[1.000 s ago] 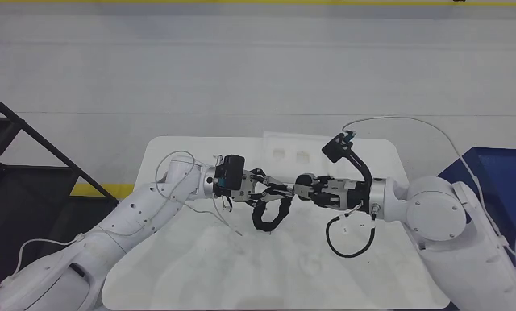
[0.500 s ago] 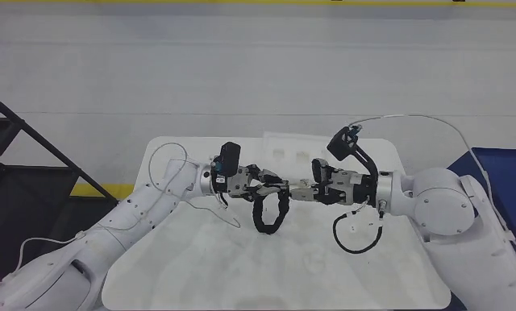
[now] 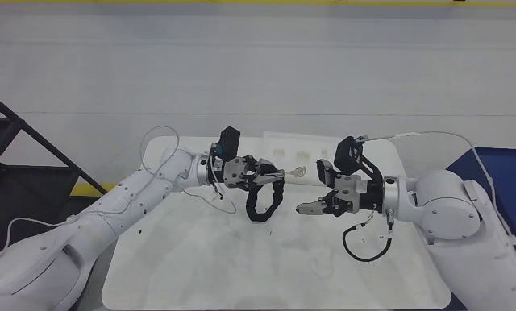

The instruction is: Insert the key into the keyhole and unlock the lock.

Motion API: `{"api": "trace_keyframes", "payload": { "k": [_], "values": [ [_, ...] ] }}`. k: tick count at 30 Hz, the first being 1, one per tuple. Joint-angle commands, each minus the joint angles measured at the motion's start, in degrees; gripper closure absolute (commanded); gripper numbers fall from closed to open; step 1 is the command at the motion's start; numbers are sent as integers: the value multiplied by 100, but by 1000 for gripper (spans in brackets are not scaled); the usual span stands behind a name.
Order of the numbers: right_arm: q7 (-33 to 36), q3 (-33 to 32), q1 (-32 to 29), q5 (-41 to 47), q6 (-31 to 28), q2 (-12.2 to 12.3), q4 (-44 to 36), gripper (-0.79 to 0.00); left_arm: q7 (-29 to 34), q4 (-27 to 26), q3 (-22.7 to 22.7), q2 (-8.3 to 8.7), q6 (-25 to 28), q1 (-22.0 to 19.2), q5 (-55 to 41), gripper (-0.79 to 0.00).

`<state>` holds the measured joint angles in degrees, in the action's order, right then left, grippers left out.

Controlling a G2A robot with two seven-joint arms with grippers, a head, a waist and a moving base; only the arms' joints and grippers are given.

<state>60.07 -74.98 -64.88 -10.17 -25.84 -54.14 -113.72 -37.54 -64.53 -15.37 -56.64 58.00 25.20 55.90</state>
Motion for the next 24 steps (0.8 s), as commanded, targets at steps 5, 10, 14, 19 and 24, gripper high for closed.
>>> {"api": "trace_keyframes", "payload": {
  "k": [5, 10, 14, 19, 24],
  "values": [
    [-96, -40, -48, -361, 23, 16, -29, -785, 477, -218, 406, 165, 0, -358, -585, 0],
    [-193, 4, 9, -1499, -496, 49, -188, -785, 749, -298, 563, 214, 0, -459, -961, 0],
    [-508, 155, -39, -2312, -881, 51, -353, -785, 951, -326, 563, 202, 0, -419, -1140, 0],
    [-800, 400, -83, -3057, -1003, 39, -543, -785, 1043, -297, 563, 168, 0, -397, -1302, 0],
    [-982, 627, -43, -3394, -945, 17, -632, -785, 1056, -272, 563, 131, 0, -382, -1333, 0]
  ]
}}
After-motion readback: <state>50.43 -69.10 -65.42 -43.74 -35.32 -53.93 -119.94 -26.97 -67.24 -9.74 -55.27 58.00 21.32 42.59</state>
